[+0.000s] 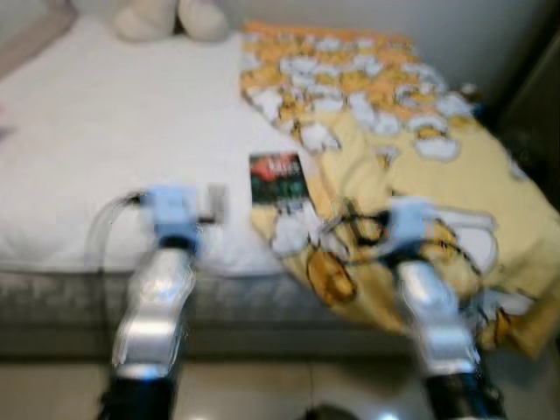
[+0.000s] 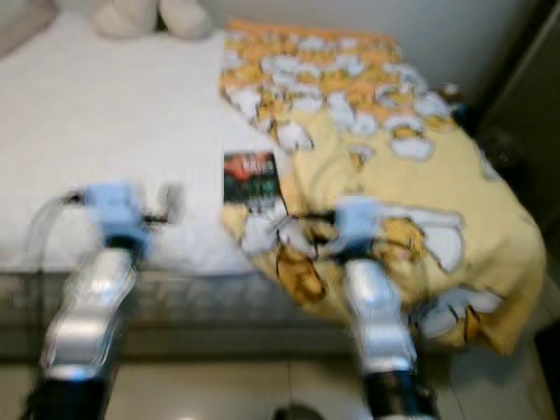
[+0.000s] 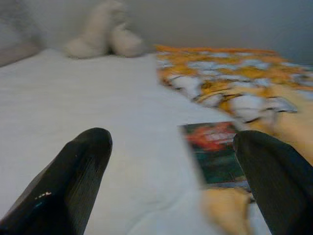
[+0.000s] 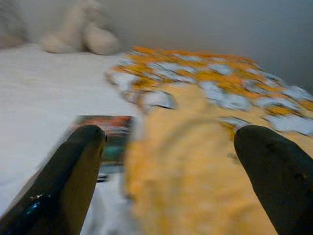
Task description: Clean up the room
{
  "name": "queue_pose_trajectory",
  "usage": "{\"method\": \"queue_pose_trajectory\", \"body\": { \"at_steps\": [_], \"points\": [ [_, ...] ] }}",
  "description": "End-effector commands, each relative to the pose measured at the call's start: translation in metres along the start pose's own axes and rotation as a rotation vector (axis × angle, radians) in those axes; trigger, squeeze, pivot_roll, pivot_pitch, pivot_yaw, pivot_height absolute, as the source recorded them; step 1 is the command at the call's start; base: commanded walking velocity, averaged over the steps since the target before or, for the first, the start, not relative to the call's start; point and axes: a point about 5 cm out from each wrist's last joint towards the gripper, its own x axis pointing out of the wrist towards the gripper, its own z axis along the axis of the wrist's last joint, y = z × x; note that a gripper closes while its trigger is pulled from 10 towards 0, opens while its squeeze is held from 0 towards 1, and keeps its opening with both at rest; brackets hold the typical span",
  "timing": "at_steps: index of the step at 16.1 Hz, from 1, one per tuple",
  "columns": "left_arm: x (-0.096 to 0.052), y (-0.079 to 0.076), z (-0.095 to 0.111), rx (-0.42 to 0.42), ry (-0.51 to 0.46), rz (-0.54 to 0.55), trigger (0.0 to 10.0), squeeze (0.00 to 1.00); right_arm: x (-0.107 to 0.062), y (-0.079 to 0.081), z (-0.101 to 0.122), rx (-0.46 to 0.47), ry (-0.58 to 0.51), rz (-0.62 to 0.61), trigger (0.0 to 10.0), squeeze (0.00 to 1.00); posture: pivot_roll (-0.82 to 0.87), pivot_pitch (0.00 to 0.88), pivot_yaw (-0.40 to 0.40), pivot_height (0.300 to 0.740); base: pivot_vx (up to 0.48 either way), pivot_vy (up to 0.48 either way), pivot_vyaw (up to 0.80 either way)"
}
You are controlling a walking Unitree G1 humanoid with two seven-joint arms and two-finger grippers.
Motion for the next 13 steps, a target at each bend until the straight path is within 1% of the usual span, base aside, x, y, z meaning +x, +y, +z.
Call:
{"method": "queue_pose_trajectory", "body": {
  "at_steps": [1,6,8,10,12,13],
  "points": [
    [0.002,0.004,0.002,0.024,-0.007,0.006,10.0,0.0,0.003,0.007,0.005,0.02,-0.022,0.018,10.0,0.0,0.05,0.0,-0.031,0.71,0.431,0.0,0.0],
    [0.007,-0.005,0.009,0.041,-0.029,-0.04,10.0,0.0,0.007,0.01,0.005,0.021,-0.02,0.025,10.0,0.0,0.05,0.0,-0.02,0.71,0.426,0.0,0.0],
    [0.007,-0.004,0.01,0.022,-0.028,-0.034,10.0,0.0,0.008,0.01,0.006,0.021,-0.019,0.029,10.0,0.0,0.04,0.0,-0.018,0.71,0.426,0.0,0.0],
    [0.01,0.0,0.006,0.028,0.004,-0.015,10.0,0.0,0.009,0.01,0.007,0.022,-0.019,0.033,10.0,0.0,0.04,0.0,-0.017,0.71,0.45,0.0,0.0],
    [0.013,0.007,0.006,0.039,0.012,0.011,10.0,0.0,0.008,0.009,0.006,0.027,-0.01,0.037,10.0,0.0,0.04,0.0,-0.013,0.71,0.0,0.0,0.0],
    [0.013,0.008,0.005,0.035,0.014,0.013,10.0,0.0,0.007,0.009,0.005,0.029,-0.007,0.038,10.0,0.0,0.04,0.0,-0.011,0.71,0.0,0.0,0.0]
  ]
}}
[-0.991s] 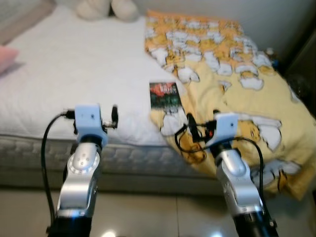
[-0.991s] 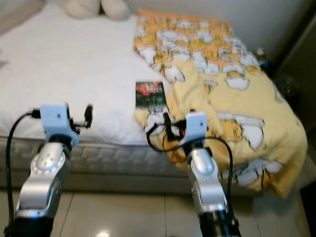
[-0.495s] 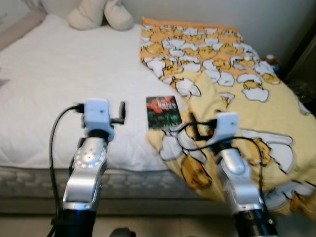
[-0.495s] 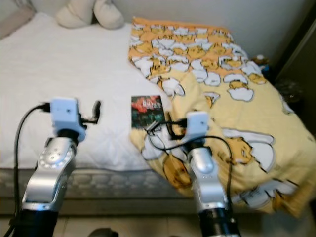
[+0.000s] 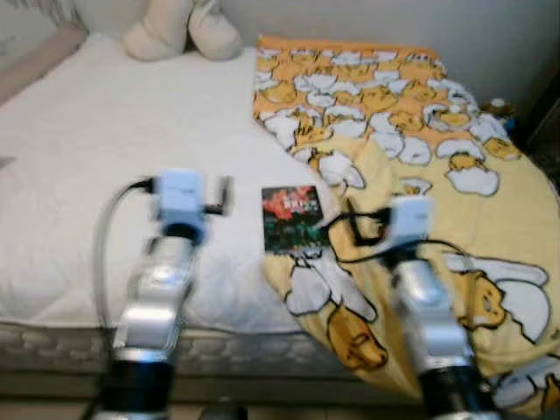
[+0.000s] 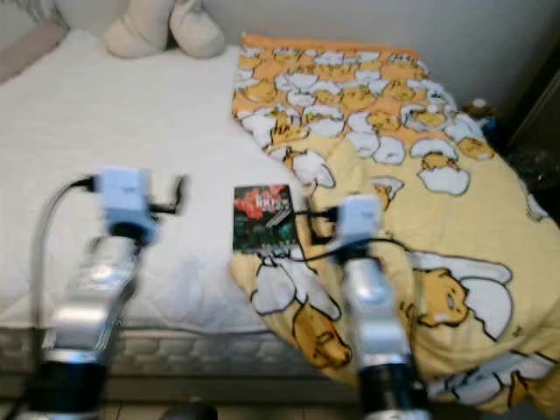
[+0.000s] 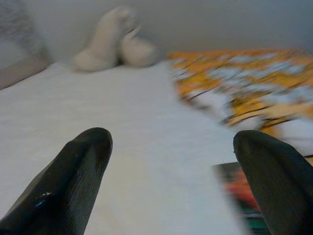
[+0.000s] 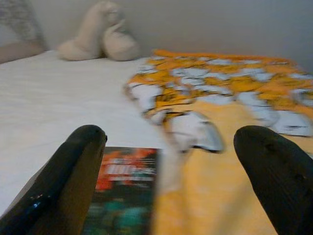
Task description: Clean up the room
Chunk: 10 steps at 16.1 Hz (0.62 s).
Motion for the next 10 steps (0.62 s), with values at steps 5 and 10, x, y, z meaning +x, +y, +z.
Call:
{"method": "queue_pose_trajectory", "body": {
  "at_steps": [5,10],
  "points": [
    [-0.0013,-0.0163,0.0074,-0.011,-0.038,-0.083,10.0,0.0,-0.0037,-0.0062,0.0001,0.013,0.005,-0.018,10.0,0.0,0.03,0.0,-0.003,0.71,0.374,0.0,0.0],
    [-0.0039,-0.0143,0.0078,-0.007,-0.026,-0.079,10.0,0.0,-0.0023,-0.0037,-0.006,0.076,0.047,-0.013,10.0,0.0,0.05,0.024,0.001,0.71,0.48,0.0,0.0]
  ]
}}
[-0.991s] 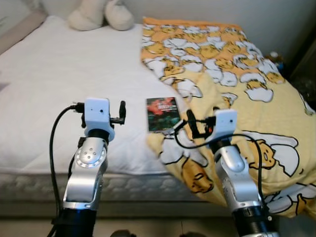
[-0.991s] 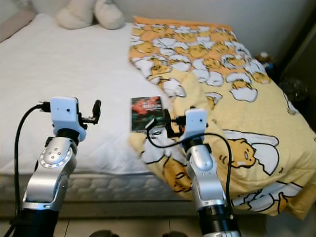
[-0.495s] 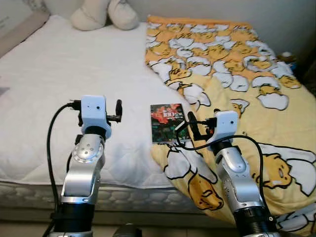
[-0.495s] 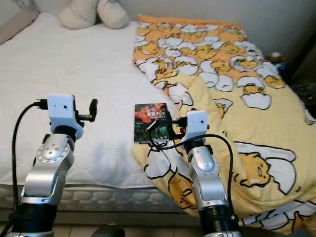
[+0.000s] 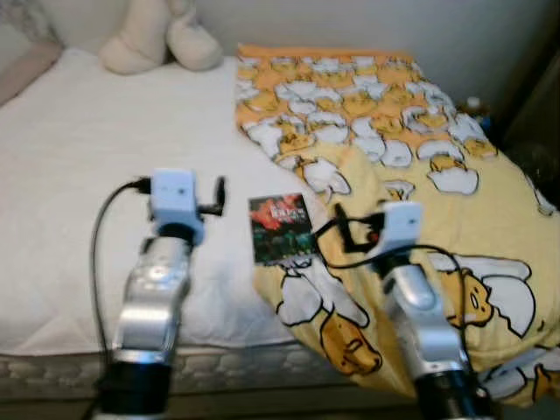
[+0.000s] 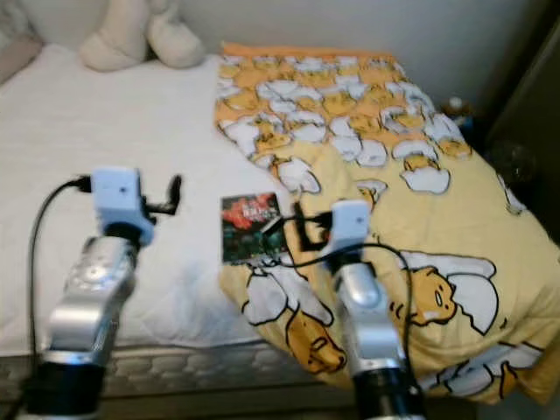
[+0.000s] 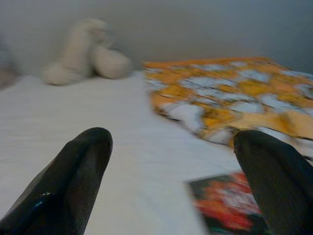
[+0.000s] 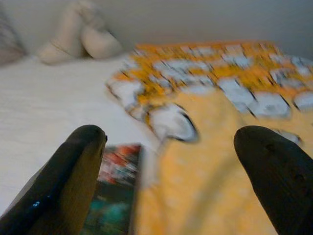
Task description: Clean up the room
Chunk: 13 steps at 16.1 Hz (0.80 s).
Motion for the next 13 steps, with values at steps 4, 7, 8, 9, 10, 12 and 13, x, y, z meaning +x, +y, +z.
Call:
{"method": "queue_pose_trajectory", "body": {
  "at_steps": [4,7,8,9,10,12,13],
  "points": [
    [-0.011,0.005,0.013,0.04,-0.029,-0.058,10.0,0.0,0.024,-0.002,-0.001,0.041,0.055,-0.002,10.0,0.0,0.11,0.081,0.017,0.71,0.0,0.0,0.0],
    [-0.031,0.004,0.018,0.038,-0.026,-0.146,10.0,0.0,0.041,0.002,-0.009,0.09,0.143,0.028,10.0,0.0,0.18,0.139,0.021,0.71,0.0,0.0,0.0],
    [-0.034,0.004,0.019,0.044,-0.024,-0.155,10.0,0.0,0.044,0.003,-0.01,0.093,0.153,0.029,10.0,0.0,0.2,0.15,0.022,0.71,0.0,0.0,0.0],
    [-0.041,0.006,0.021,0.047,-0.018,-0.162,10.0,0.0,0.048,0.006,-0.013,0.092,0.17,0.044,10.0,0.0,0.22,0.165,0.024,0.71,0.0,0.0,0.0],
    [-0.046,0.01,0.021,0.055,-0.004,-0.155,10.0,0.0,0.051,0.01,-0.015,0.086,0.185,0.047,10.0,0.0,0.24,0.178,0.029,0.71,0.0,0.0,0.0],
    [-0.054,0.014,0.023,0.067,0.015,-0.156,10.0,0.0,0.055,0.015,-0.017,0.066,0.196,0.058,10.0,0.0,0.27,0.202,0.034,0.71,0.0,0.0,0.0],
    [-0.059,0.015,0.025,0.069,0.023,-0.156,10.0,0.0,0.057,0.019,-0.02,0.063,0.215,0.062,10.0,0.0,0.29,0.221,0.039,0.71,0.0,0.0,0.0]
  ]
}}
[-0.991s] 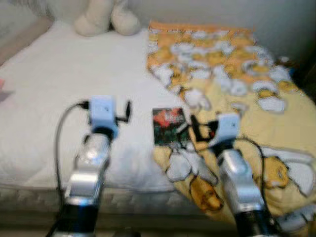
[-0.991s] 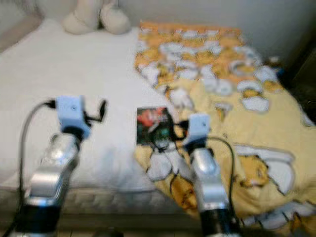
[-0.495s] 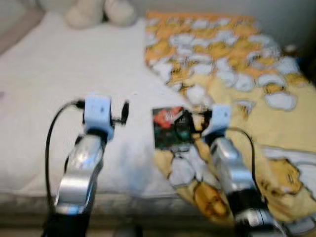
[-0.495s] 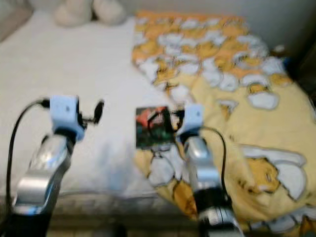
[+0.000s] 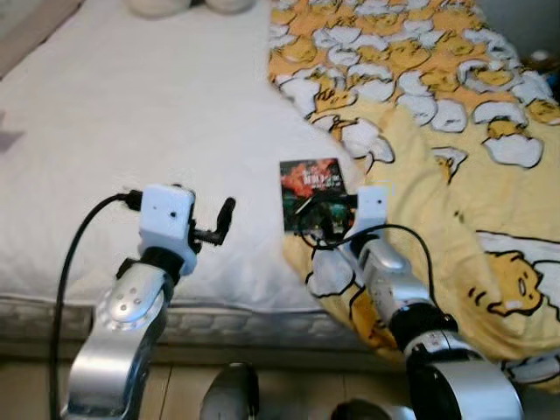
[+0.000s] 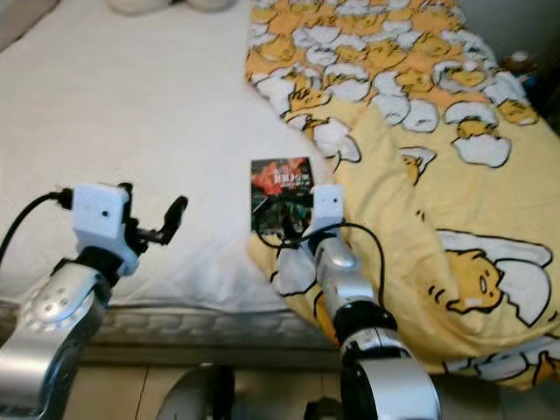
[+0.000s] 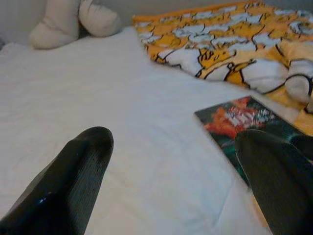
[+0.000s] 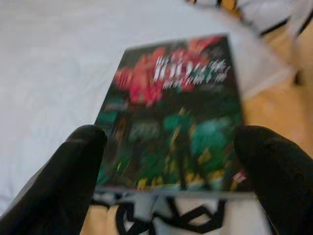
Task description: Clean up the room
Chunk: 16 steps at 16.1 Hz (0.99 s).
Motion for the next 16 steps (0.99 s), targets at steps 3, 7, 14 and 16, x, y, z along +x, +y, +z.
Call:
{"method": "queue_pose_trajectory", "body": {
  "at_steps": [3,7,14,16],
  "points": [
    [-0.009,-0.001,0.006,0.0,0.01,-0.018,10.0,0.0,0.005,-0.001,0.005,-0.045,-0.014,-0.043,10.0,0.0,0.3,0.236,0.039,0.71,0.0,0.0,0.0],
    [-0.008,-0.004,0.006,-0.006,0.024,-0.027,10.0,0.0,0.004,-0.016,0.012,-0.083,-0.05,-0.137,10.0,0.0,0.28,0.24,0.03,0.71,0.0,0.0,0.0],
    [-0.008,-0.006,0.006,-0.011,0.036,-0.037,10.0,0.0,0.001,-0.03,0.005,0.09,-0.01,-0.217,10.0,0.0,0.29,0.24,0.034,0.71,0.0,0.0,0.0],
    [-0.008,-0.005,0.006,-0.009,0.037,-0.035,10.0,0.0,0.004,-0.025,0.003,0.186,0.026,-0.167,10.0,0.0,0.3,0.238,0.03,0.71,0.0,0.0,0.0]
  ]
}}
